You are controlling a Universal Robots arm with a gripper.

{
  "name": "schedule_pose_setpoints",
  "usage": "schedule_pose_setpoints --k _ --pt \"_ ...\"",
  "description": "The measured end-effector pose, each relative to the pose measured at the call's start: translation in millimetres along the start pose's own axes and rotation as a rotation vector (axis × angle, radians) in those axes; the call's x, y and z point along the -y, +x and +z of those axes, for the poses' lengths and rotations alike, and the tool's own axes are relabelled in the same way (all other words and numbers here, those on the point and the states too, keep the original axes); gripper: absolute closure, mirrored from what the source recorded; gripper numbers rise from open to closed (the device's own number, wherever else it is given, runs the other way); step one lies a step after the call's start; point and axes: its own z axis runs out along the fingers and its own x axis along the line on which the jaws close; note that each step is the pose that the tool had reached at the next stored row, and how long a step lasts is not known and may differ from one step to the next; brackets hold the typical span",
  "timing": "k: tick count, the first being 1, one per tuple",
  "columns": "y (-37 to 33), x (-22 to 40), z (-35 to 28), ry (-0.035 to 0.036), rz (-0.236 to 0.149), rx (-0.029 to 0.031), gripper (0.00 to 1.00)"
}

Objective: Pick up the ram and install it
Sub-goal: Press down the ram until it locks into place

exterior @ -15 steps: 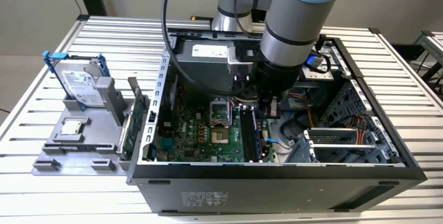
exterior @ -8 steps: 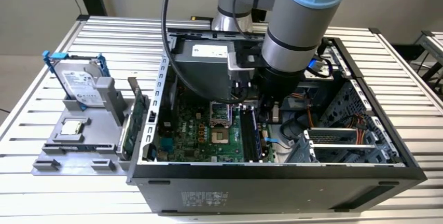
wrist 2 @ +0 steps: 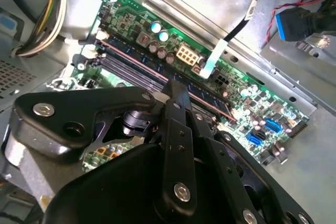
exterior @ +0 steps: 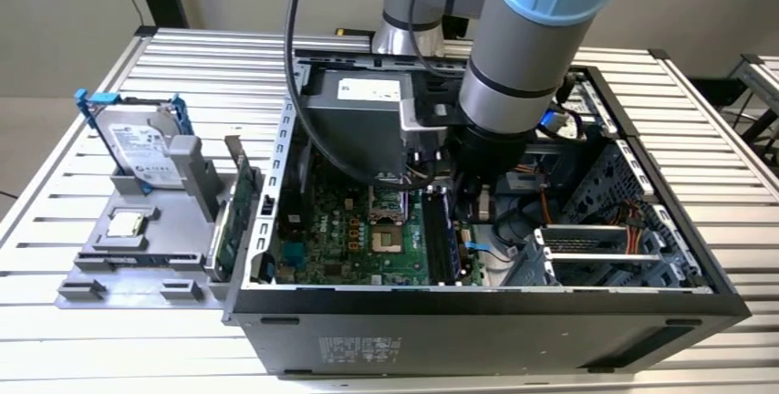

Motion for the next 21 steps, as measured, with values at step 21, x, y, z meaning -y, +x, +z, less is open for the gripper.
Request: schedule_pose_setpoints --k 21 --pt "1.1 0.0 21.5 -0.0085 0.0 -0.0131 1.0"
